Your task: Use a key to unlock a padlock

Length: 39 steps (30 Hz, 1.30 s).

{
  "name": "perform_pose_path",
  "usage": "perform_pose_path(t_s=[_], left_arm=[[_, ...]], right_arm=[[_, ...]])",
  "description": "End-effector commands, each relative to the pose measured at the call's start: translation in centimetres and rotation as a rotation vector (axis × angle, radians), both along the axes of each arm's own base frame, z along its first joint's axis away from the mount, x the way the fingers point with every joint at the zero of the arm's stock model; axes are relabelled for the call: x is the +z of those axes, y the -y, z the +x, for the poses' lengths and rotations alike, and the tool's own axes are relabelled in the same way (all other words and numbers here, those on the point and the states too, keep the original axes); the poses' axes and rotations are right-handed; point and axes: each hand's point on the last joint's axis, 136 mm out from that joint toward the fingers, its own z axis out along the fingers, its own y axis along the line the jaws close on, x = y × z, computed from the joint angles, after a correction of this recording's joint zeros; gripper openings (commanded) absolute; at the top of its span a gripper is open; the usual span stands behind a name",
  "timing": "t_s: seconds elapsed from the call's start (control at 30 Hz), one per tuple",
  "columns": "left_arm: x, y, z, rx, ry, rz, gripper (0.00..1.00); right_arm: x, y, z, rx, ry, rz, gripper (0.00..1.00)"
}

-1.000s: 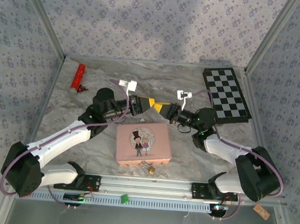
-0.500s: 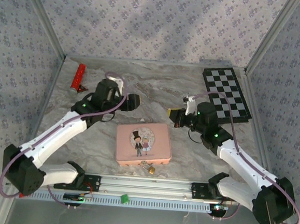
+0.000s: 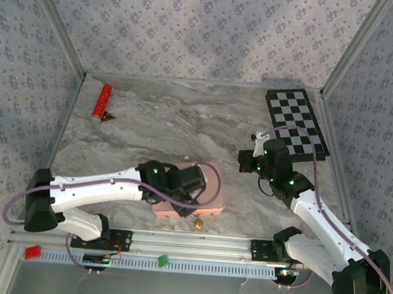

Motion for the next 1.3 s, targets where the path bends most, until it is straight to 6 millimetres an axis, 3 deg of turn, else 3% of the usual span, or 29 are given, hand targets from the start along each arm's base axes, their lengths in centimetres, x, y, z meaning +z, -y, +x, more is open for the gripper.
perform_pose_path(t_s=[0.0,0.33,0.63,0.83,1.0,1.13,1.27], left_arm=[[0.1,-1.8,-1.1,0.025,-0.045,0.069,0.93],[-3.5,-2.6,-2.2,0.064,-0.102,0.141,0.98],[-5.5,-4.0,-0.5,0.068,0.008,0.261,1.00],[-6.3,-4.4,3.1,0.171,0.054,0.235,0.95],[-6.5,-2.0,6.5,0.178,0.040,0.070,0.93],[-6.6,-1.0,10.4,0.157,0.100,0.076,0.91],[-6.4,-1.5,14.3,0.173,0.162,0.143,0.89]], right_arm=[[-0.2,1.2,0.1,-0.035,0.011,-0.023,0.00],[-0.2,1.8,-0.2,-0.044,0.002,0.024,0.00],[0.1,2.0,-0.1,-0.047,0.013,0.044,0.00],[0.5,1.8,-0.2,-0.035,0.030,0.059,0.00],[0.2,1.8,-0.1,-0.040,0.023,0.068,0.00],[0.0,1.9,-0.3,-0.045,0.015,0.071,0.00],[-0.1,1.9,-0.4,-0.046,0.006,0.077,0.00]])
